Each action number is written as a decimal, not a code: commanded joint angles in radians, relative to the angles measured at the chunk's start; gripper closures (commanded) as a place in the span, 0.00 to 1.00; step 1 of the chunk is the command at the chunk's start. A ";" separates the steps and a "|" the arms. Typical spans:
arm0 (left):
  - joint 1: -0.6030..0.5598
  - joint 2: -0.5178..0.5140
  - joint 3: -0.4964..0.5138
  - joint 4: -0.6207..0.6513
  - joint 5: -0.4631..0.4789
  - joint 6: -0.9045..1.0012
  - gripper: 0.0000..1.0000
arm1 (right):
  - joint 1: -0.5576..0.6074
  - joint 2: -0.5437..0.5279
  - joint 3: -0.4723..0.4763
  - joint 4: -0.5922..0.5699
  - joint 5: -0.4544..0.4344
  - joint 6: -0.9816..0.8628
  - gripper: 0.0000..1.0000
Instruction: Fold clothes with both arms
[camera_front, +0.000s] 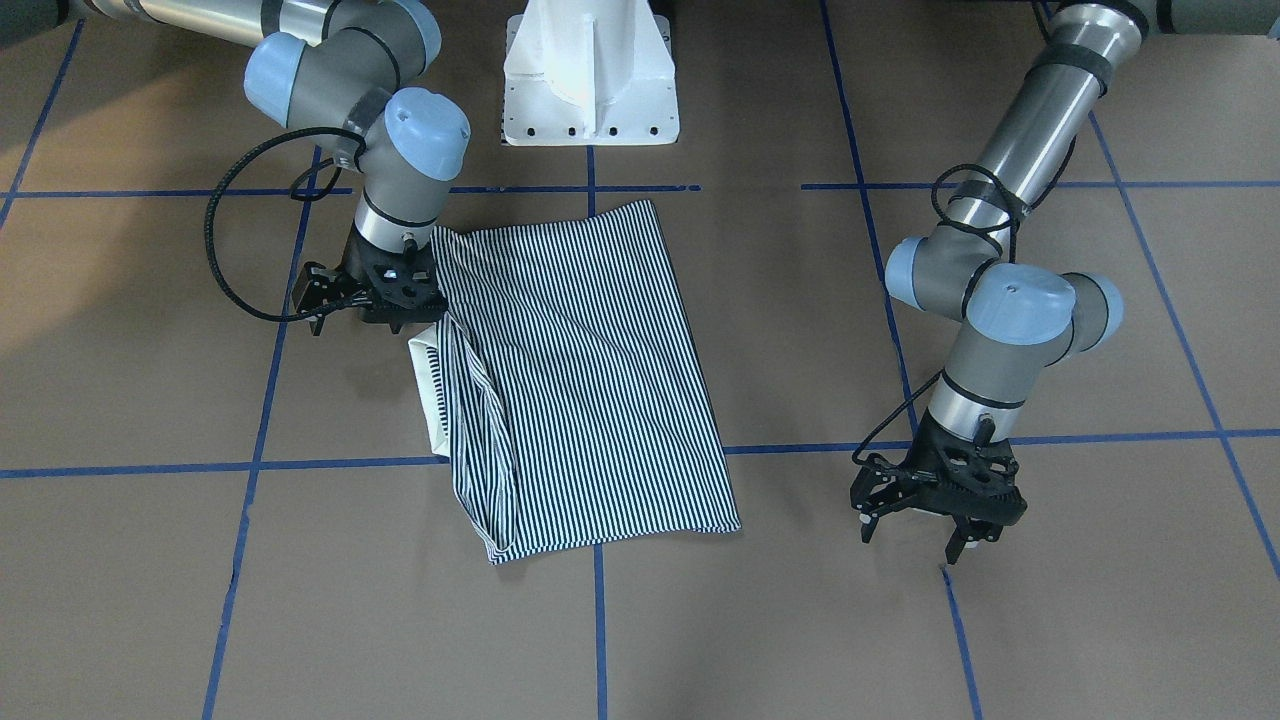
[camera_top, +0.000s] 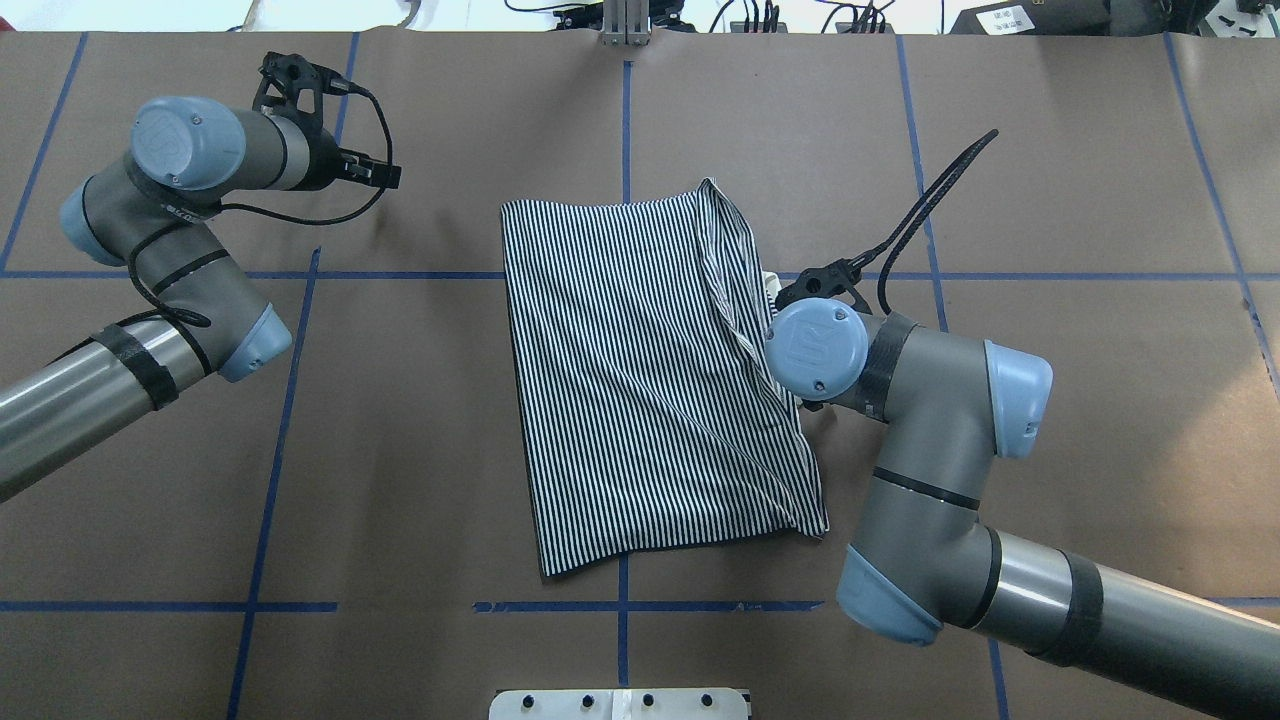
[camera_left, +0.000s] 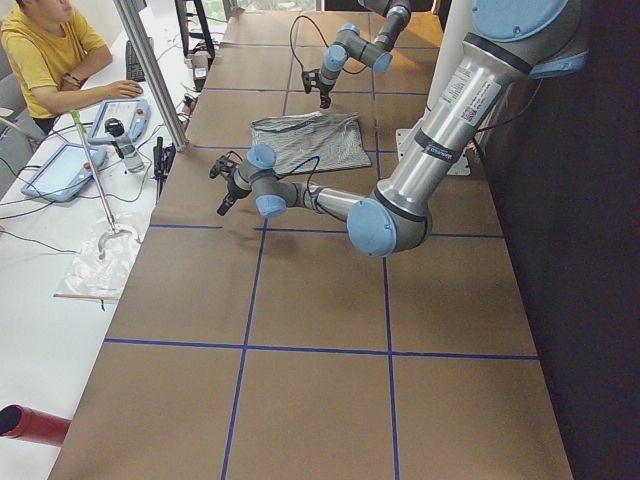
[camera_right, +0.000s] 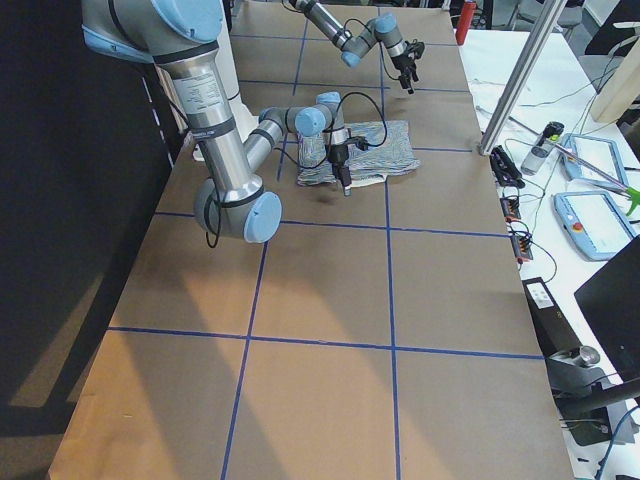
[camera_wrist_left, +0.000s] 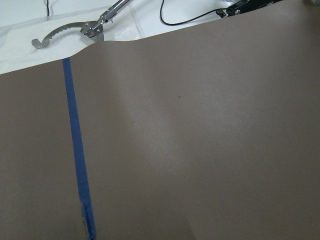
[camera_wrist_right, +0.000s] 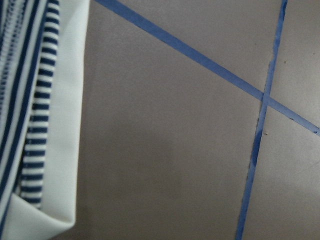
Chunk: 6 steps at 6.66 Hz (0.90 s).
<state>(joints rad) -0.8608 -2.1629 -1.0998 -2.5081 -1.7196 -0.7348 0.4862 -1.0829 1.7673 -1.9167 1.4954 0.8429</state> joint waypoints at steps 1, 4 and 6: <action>0.000 0.000 -0.009 0.000 0.000 0.000 0.00 | 0.026 0.024 0.015 0.017 0.034 0.008 0.00; 0.000 0.000 -0.012 0.000 0.000 0.000 0.00 | 0.031 0.254 -0.104 0.090 0.069 0.118 0.00; 0.000 0.002 -0.012 0.000 -0.002 0.000 0.00 | 0.029 0.324 -0.253 0.157 0.069 0.150 0.00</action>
<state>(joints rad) -0.8604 -2.1619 -1.1121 -2.5081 -1.7200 -0.7348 0.5161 -0.7925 1.5881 -1.8001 1.5635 0.9771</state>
